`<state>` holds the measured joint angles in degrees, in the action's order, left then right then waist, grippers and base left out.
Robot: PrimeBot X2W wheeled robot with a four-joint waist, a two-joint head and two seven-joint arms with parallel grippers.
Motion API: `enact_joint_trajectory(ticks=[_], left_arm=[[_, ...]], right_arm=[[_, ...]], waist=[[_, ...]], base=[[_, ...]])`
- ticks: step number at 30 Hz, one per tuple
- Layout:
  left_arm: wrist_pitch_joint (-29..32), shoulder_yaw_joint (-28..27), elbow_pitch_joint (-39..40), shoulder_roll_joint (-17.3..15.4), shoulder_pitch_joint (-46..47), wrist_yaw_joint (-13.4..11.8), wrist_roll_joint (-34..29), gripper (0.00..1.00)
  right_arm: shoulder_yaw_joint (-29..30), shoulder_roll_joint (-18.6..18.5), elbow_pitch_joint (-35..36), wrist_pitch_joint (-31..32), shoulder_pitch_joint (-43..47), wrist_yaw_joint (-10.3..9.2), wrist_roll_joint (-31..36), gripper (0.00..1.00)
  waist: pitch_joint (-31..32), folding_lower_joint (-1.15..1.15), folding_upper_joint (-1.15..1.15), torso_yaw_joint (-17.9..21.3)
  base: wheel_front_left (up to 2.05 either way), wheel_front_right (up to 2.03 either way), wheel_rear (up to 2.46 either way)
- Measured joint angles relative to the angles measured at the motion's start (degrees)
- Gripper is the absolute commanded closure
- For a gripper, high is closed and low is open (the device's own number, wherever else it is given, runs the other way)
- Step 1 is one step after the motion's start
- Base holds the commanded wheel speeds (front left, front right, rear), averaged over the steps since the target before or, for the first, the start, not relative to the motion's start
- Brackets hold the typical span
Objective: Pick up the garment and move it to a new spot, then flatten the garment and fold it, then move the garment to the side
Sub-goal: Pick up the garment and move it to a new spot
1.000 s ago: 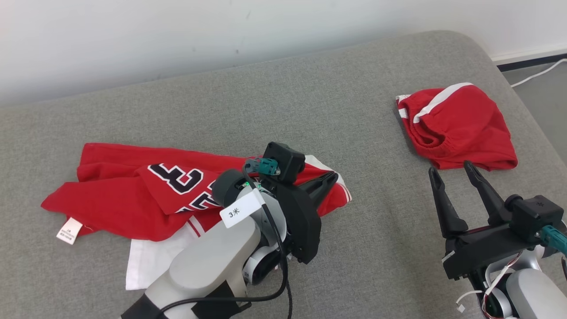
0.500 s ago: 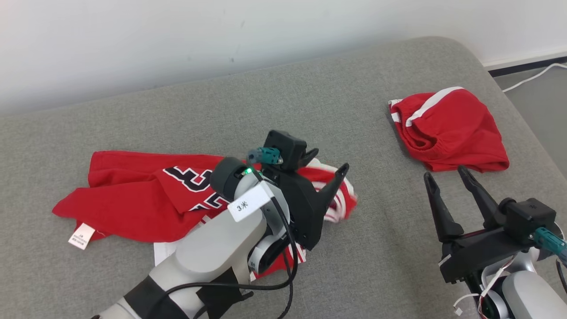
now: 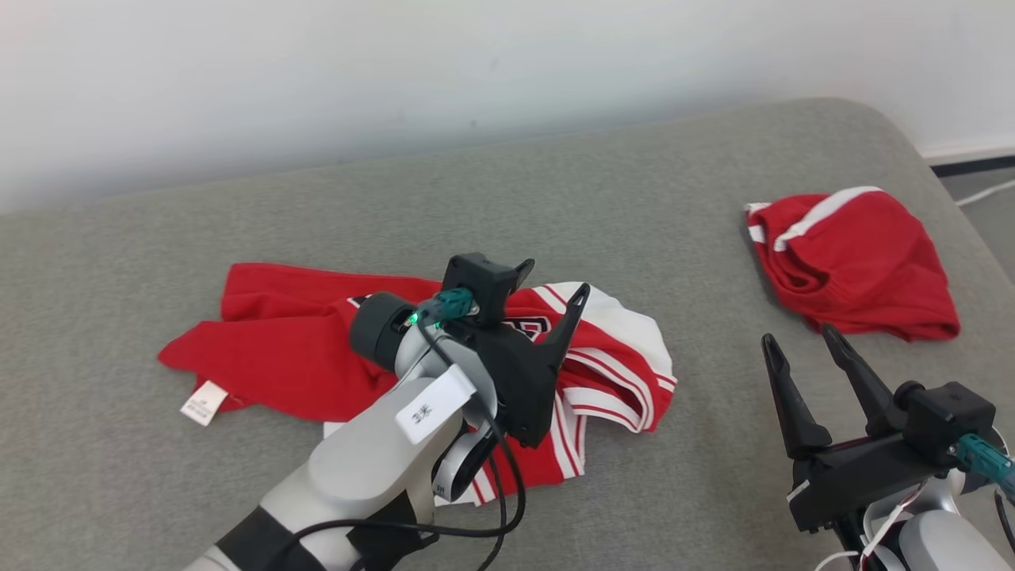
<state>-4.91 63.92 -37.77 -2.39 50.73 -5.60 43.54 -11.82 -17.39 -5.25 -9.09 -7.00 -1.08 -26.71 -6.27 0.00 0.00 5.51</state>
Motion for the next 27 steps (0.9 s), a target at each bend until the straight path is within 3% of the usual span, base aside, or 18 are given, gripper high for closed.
enact_joint_trajectory(ticks=[14, 27], left_arm=[[-7.83, -4.33, 0.86, -5.86, -6.92, -1.52, -3.59, 0.0], [-9.35, -20.62, -0.25, -8.77, -21.13, -1.51, -10.85, 0.0]], right_arm=[[-0.51, 0.79, 1.76, -0.48, 2.05, 0.08, -1.34, 0.0], [-1.76, 1.53, 1.93, -0.01, 3.69, 0.09, -1.46, 0.0]], waist=[[1.16, 0.0, 0.0, -5.9], [2.83, 0.0, 0.0, -8.68]], base=[[0.0, 0.0, 0.0], [0.0, 0.0, 0.0]])
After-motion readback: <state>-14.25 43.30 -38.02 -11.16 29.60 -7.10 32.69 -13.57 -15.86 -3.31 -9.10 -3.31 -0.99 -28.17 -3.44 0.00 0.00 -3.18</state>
